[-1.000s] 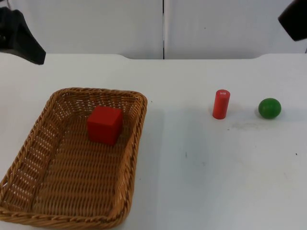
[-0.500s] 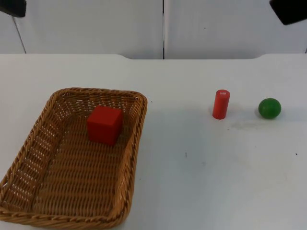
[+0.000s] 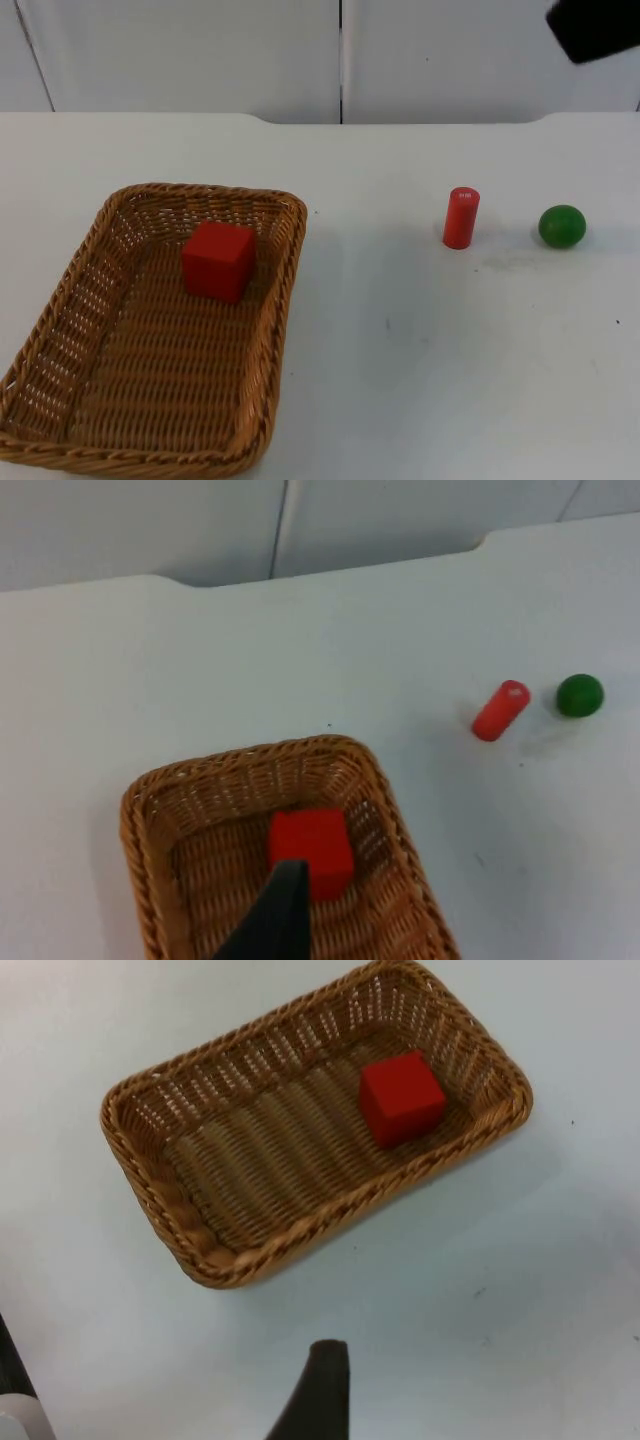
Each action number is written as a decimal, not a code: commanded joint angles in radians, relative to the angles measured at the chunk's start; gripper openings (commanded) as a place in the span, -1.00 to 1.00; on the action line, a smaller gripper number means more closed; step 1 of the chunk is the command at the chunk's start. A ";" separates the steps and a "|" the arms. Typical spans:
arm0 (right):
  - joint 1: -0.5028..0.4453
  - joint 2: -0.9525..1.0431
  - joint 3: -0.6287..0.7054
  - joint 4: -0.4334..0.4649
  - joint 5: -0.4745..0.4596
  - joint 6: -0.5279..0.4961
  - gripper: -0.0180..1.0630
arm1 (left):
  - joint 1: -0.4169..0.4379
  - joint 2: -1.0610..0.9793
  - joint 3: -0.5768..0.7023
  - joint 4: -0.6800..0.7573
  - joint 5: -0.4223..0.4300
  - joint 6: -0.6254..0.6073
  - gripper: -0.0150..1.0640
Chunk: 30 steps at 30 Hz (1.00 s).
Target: Pick up the basket with the left hand and place the object to the left of the red cylinder into the basket with the right hand.
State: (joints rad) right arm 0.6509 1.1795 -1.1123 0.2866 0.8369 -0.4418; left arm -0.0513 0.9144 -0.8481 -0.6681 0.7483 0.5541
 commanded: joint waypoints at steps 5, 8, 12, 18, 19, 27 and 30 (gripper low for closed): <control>-0.001 -0.009 0.097 0.006 -0.070 0.010 0.48 | -0.053 -0.140 0.058 0.008 -0.003 -0.026 0.85; -0.001 -0.009 0.120 0.006 -0.080 0.019 0.48 | -0.057 -0.183 0.087 0.008 -0.001 -0.028 0.85; -0.001 -0.009 0.138 0.006 -0.087 0.034 0.48 | -0.057 -0.263 0.110 0.017 0.021 -0.050 0.85; -0.001 -0.011 0.138 0.006 -0.093 0.043 0.48 | -0.057 -0.360 0.110 0.062 0.069 -0.082 0.85; -0.001 -0.011 0.138 0.006 -0.093 0.043 0.48 | -0.057 -0.360 0.110 0.062 0.069 -0.082 0.85; -0.001 -0.147 0.225 0.004 -0.236 0.043 0.48 | -0.057 -0.459 0.110 0.195 0.110 -0.179 0.85; -0.001 -0.233 0.264 0.004 -0.251 0.043 0.48 | -0.057 -0.491 0.110 0.252 0.127 -0.208 0.85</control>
State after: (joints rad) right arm 0.6509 0.9975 -0.8687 0.2883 0.6078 -0.3999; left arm -0.1034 0.4415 -0.7412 -0.4524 0.8566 0.3699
